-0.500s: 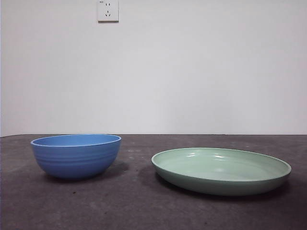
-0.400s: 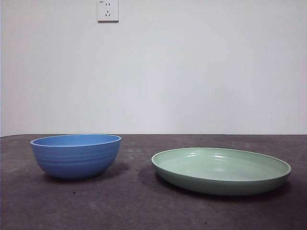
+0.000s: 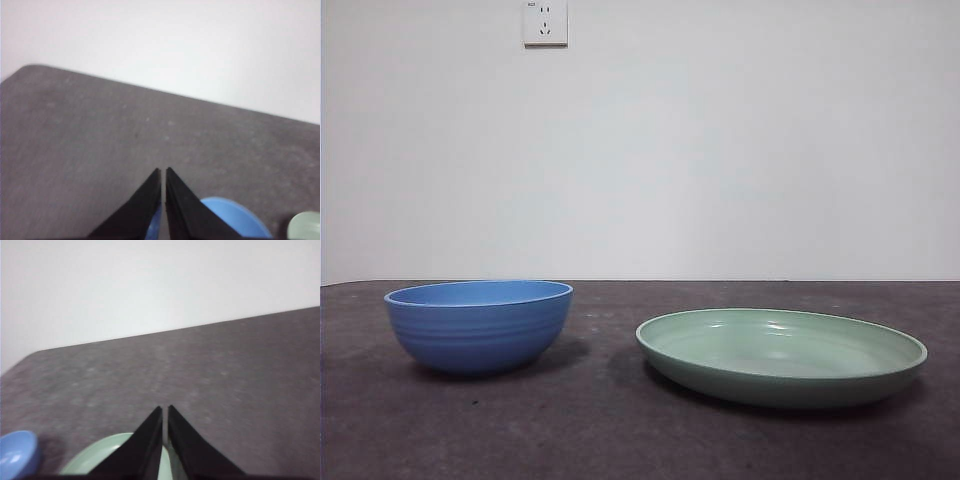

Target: Pick up the blue bowl, put it on the green plate, put it on desk

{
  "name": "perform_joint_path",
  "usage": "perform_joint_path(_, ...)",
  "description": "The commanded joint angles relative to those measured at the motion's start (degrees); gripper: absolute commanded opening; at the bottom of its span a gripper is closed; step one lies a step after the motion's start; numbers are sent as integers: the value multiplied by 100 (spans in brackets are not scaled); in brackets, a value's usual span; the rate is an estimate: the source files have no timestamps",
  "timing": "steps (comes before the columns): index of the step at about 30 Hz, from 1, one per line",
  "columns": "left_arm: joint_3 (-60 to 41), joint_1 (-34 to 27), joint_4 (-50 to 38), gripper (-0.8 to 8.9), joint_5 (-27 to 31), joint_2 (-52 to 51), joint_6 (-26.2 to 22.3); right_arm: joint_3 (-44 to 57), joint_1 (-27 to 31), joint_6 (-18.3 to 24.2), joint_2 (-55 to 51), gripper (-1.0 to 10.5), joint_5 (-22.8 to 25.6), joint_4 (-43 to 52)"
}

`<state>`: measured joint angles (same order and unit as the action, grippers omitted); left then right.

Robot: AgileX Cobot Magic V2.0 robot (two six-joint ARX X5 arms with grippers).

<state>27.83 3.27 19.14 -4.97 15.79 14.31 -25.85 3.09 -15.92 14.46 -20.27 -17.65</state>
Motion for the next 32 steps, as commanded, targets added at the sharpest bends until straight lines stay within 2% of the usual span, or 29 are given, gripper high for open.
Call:
perform_joint_path(1, 579, 13, -63, 16, -186, 459, 15, -437, 4, -46, 452, 14, -293, -74)
perform_joint_path(7, 1620, 13, 94, 16, -1012, 1528, 13, -1283, 4, -11, 1467, 14, -1220, -457)
perform_joint_path(12, 2343, 13, 772, 16, -1947, 2439, -42, -1952, 4, 55, 2288, 14, -1943, -1038)
perform_joint_path(17, 2706, 13, 1373, 19, -2889, 3187, -273, -2417, 4, 332, 2894, 14, -2446, -1663)
perform_joint_path(20, 2710, 15, 1585, 19, -3246, 3484, -354, -2490, 4, 516, 3106, 14, -2503, -1902)
perform_joint_path(25, 2710, 17, 1860, 24, -3250, 3818, -518, -2490, 4, 990, 3274, 15, -2446, -2264)
perform_joint_path(32, 2710, 17, 1886, 33, -3250, 3888, -533, -2490, 4, 1060, 3265, 16, -2448, -2293)
